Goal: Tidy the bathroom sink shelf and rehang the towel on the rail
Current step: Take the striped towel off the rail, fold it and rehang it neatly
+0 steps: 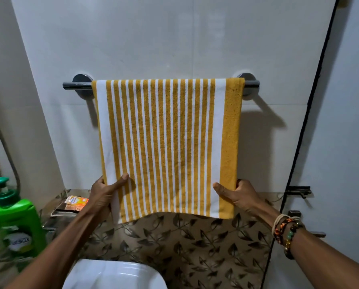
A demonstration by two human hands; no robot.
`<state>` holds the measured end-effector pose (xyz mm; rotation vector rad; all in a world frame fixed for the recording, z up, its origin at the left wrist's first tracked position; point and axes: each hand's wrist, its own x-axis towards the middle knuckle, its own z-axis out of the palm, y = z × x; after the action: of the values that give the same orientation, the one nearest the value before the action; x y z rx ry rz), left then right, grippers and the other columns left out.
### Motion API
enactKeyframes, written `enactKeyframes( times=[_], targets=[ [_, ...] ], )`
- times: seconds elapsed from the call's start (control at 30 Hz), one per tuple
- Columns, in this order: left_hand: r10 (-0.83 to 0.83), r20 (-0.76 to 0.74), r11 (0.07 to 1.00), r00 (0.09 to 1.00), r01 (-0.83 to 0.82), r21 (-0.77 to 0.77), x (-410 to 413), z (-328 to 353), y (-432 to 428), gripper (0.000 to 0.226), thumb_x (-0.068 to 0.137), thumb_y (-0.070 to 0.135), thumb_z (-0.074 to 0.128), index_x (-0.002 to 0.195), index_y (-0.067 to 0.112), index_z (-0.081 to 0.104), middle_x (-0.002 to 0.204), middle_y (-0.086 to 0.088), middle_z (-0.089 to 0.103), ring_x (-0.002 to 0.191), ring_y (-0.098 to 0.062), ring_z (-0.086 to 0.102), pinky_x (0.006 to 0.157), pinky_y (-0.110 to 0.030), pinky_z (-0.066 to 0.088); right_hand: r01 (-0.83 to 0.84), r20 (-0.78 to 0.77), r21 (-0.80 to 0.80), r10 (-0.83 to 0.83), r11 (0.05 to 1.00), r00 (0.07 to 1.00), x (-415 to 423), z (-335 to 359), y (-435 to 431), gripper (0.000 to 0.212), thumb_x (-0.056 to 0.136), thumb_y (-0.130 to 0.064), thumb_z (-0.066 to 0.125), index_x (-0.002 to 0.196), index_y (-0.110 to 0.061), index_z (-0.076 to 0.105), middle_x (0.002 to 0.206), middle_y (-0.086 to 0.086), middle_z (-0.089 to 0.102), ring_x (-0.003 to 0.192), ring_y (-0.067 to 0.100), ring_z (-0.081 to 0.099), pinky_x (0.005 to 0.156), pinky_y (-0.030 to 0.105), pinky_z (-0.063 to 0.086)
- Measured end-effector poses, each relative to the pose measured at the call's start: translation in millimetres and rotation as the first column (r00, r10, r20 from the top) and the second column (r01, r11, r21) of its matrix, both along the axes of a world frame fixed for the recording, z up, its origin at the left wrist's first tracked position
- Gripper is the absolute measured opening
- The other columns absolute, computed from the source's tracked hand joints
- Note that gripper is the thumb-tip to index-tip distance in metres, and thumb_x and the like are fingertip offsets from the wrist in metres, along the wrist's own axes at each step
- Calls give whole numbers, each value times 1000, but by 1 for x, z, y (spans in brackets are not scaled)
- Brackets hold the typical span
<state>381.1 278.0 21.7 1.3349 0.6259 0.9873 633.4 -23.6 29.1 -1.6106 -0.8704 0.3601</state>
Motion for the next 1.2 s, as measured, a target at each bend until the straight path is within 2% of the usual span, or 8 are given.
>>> enactKeyframes(
  times=[0.13, 0.23, 0.4, 0.5, 0.63, 0.8, 1.0, 1.2],
  targets=[
    [38, -10, 996, 999, -37, 83, -1, -7, -10, 60, 52, 57, 88, 98, 27, 61, 83, 20, 74, 74, -5, 72, 53, -18, 55, 99, 77, -87, -93, 991, 993, 4, -16, -2, 97, 46, -80, 80, 98, 1, 74, 96, 14, 76, 87, 32, 74, 79, 52, 60],
    [68, -37, 991, 997, -64, 119, -4, -14, -15, 47, 65, 56, 76, 94, 21, 65, 81, 20, 74, 72, -4, 72, 52, -15, 54, 96, 144, -136, -77, 986, 987, 3, -19, -3, 98, 48, -85, 76, 95, 0, 73, 92, 16, 76, 84, 38, 73, 76, 61, 57],
    [111, -79, 980, 991, -95, 176, -9, -18, -17, 49, 74, 61, 65, 86, 14, 68, 75, 12, 75, 66, -4, 71, 48, -16, 53, 139, 249, -154, -98, 978, 964, -1, -20, -7, 74, 54, -93, 63, 72, -21, 74, 70, -2, 75, 58, 20, 71, 56, 42, 59],
    [116, -117, 978, 986, -93, 185, -12, -20, -15, 51, 74, 63, 62, 86, 13, 67, 74, 7, 74, 65, -7, 72, 52, -20, 55, 154, 290, -141, -108, 978, 951, -3, -22, -9, 60, 56, -95, 56, 51, -36, 64, 46, -8, 57, 38, 8, 49, 43, 25, 37],
    [128, -114, 976, 985, -105, 190, -16, -22, -17, 44, 77, 57, 63, 85, 14, 68, 69, 9, 74, 61, -5, 71, 47, -16, 53, 167, 283, -116, -129, 979, 950, 0, -31, -8, 69, 58, -93, 58, 58, -25, 69, 53, 6, 63, 43, 11, 52, 45, 26, 37],
    [148, -114, 970, 982, -122, 210, -19, -24, -27, 43, 80, 55, 64, 80, 12, 70, 62, 9, 72, 49, -3, 65, 39, -13, 44, 189, 296, -101, -152, 977, 943, -3, -38, -7, 70, 62, -92, 56, 39, -28, 41, 39, -11, 32, 35, 6, 29, 41, 19, 24],
    [178, -124, 960, 976, -145, 241, -23, -25, -35, 36, 81, 57, 59, 79, 23, 71, 67, 20, 72, 58, 4, 66, 44, -7, 44, 219, 273, -97, -185, 971, 944, -3, -44, -7, 73, 61, -92, 57, 38, -25, 37, 40, -10, 30, 36, 11, 29, 43, 22, 24],
    [274, -107, 946, 956, -248, 210, -18, -24, -37, 38, 72, 61, 65, 74, 23, 71, 60, 10, 69, 57, -1, 61, 45, -14, 43, 230, 203, -36, -218, 972, 954, -9, -46, -4, 68, 65, -81, 65, 42, -24, 35, 42, -9, 30, 35, 11, 31, 42, 23, 25]
  ],
)
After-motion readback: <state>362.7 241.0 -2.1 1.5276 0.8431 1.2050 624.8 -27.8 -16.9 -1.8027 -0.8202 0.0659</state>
